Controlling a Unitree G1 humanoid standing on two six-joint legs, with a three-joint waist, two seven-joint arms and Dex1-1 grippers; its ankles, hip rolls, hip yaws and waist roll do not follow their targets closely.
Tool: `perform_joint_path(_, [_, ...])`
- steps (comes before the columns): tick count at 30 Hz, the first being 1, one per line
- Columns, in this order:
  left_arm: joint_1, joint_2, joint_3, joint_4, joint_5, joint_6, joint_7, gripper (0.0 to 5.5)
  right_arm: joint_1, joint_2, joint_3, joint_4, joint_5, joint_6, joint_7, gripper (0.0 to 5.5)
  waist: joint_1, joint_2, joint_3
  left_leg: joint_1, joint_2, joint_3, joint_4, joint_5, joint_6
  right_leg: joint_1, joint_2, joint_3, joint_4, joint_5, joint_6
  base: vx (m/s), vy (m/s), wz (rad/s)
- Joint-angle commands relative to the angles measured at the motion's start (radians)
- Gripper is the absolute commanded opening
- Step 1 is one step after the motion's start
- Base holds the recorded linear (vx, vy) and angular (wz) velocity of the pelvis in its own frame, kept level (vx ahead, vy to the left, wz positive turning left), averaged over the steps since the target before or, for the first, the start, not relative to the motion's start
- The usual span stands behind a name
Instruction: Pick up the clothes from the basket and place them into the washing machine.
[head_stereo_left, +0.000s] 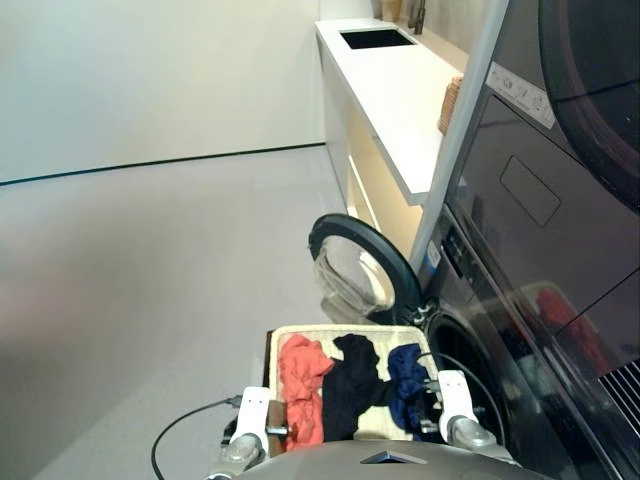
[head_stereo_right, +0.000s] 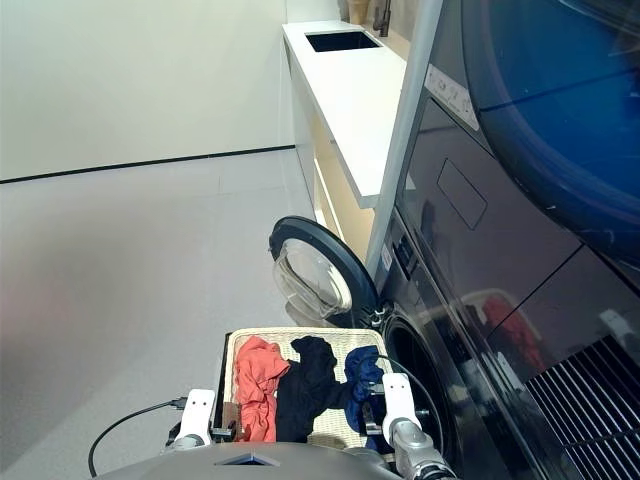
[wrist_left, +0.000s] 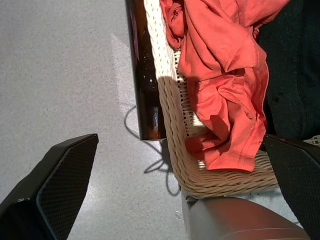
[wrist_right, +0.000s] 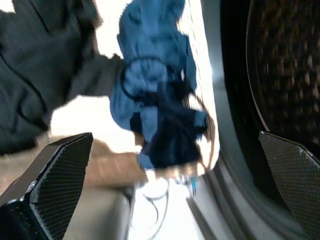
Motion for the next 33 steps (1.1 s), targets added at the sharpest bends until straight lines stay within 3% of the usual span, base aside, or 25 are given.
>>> perform_joint_path(1, [-0.077, 0.036, 0.017, 0.000, 0.005, -0.042, 0.001, 5.50, -0.066, 0.027, 0.025, 0.018, -0.028, -0.039, 0.008, 5.50, -0.015, -0.095, 0.014, 0.030, -0.074, 0.068, 0.048, -0.084, 0.019, 0.045, -0.046, 0.045, -0.053, -0.020, 0.114, 0.000, 0.000, 0.000])
perform_joint_path(19, [-0.090, 0.032, 0.030, 0.035, -0.016, -0.019, -0.027, 5.50, -0.098, 0.016, 0.052, 0.009, -0.042, -0.034, 0.027, 5.50, -0.016, -0.091, 0.022, 0.025, -0.075, 0.073, 0.045, -0.081, 0.020, 0.033, -0.046, 0.049, -0.054, -0.017, 0.115, 0.000, 0.000, 0.000])
perform_joint_path(33, [-0.211, 0.080, -0.055, -0.030, 0.016, -0.030, -0.010, 5.50, -0.215, -0.039, 0.127, -0.093, -0.059, -0.044, 0.026, 5.50, -0.021, -0.094, 0.096, -0.100, -0.078, 0.079, 0.061, -0.053, 0.015, -0.100, -0.053, 0.050, -0.024, 0.006, 0.118, -0.004, 0.001, 0.000])
